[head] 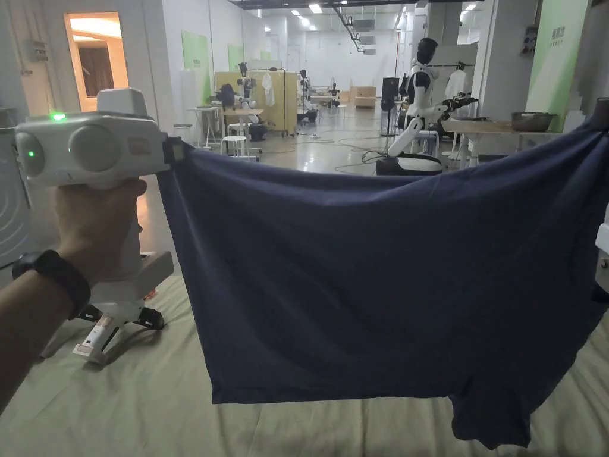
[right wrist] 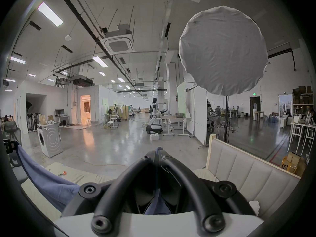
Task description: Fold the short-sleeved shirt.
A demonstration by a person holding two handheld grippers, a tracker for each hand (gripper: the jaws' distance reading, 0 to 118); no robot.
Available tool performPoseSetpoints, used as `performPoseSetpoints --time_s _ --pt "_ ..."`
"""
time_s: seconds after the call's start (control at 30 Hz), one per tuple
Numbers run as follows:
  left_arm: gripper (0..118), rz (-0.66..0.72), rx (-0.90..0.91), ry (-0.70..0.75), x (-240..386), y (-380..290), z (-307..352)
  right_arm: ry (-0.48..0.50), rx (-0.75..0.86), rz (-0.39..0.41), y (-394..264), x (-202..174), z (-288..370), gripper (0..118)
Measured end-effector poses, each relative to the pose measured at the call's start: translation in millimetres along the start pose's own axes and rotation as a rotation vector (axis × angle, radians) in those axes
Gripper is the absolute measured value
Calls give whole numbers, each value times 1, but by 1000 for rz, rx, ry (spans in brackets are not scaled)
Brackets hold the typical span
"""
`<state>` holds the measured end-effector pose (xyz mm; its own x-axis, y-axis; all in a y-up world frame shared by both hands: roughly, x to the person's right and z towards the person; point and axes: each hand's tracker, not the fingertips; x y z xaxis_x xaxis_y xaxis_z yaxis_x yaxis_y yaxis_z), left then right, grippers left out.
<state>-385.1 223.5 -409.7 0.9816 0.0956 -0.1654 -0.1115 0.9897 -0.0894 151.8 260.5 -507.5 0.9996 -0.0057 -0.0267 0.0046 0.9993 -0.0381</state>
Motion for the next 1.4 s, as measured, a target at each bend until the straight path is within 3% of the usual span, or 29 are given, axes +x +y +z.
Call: performPoseSetpoints --time_s 0.17,0.37,0.47,0.67,0.9,0.97,1.03,1.2,1.3,1.4 --pt "0 28 -113 0 -5 -73 -19 10 -122 43 -70 -3 -16 1" --pt "0 65 -206 -21 -8 -165 -5 24 -258 27 -167 10 -10 1" --pt "0 81 -235 -31 -11 -194 19 45 -258 -1 -203 19 20 1" --pt "0 145 -167 -71 -24 -259 123 102 -270 59 -264 35 130 1" --pt "0 113 -221 -61 -36 -330 257 101 -398 -164 -342 74 278 1" --pt "0 106 -291 -21 -38 -345 283 51 -437 -185 -366 81 314 1" --pt "0 190 -307 -50 -45 -358 310 47 -474 -199 -384 83 344 1" --pt "0 124 -367 -8 -45 -390 352 7 -561 -258 -418 90 385 1" --pt "0 192 -422 19 -57 -402 359 -13 -580 -256 -427 89 395 1" --pt "0 170 -440 27 -62 -403 362 -28 -588 -242 -427 92 401 1"
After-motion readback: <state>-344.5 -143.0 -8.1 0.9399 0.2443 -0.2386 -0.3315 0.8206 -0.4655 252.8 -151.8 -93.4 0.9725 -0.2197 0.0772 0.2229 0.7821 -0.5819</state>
